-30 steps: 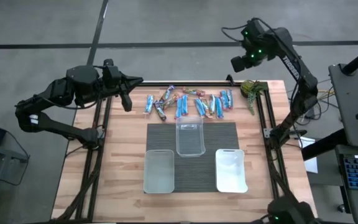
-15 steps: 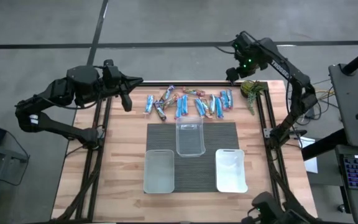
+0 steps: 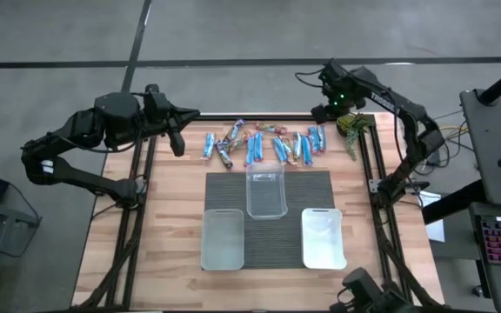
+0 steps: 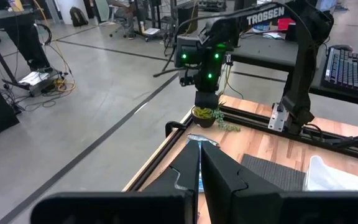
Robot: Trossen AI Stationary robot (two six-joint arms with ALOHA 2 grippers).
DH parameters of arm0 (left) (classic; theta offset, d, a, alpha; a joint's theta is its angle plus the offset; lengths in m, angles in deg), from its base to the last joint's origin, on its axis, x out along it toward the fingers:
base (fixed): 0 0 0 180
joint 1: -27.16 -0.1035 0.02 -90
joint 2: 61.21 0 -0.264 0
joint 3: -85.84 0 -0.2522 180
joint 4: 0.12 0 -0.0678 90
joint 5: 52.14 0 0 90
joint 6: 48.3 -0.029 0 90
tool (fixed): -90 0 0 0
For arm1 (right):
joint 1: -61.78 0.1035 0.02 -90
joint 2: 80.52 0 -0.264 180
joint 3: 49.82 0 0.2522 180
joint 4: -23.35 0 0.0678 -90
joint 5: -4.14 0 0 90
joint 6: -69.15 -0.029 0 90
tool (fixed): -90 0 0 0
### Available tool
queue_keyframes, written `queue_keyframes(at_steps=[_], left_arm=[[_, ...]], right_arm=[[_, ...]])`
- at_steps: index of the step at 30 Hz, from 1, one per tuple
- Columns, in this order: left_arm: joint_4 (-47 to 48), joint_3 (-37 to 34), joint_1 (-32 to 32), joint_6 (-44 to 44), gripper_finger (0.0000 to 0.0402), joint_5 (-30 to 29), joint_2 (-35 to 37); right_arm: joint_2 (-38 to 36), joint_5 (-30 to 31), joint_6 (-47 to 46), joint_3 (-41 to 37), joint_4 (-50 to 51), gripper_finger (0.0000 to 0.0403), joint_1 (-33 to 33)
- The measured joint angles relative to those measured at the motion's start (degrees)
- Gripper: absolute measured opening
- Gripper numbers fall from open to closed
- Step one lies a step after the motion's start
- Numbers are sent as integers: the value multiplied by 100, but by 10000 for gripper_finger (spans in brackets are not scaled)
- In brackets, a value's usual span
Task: Pick and place Granola Bars by type
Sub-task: Put the red granola bar into the gray bin
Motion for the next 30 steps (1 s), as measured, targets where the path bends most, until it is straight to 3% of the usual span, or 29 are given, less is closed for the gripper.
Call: queue_keyframes(at_steps=[14,30], left_arm=[[-2,-1,2,13,0,0,1],[-7,-2,1,44,0,0,0]], right_arm=[[-4,-117,-181,-969,-928,9,2],[-2,-453,-450,-1482,-1804,9,2]])
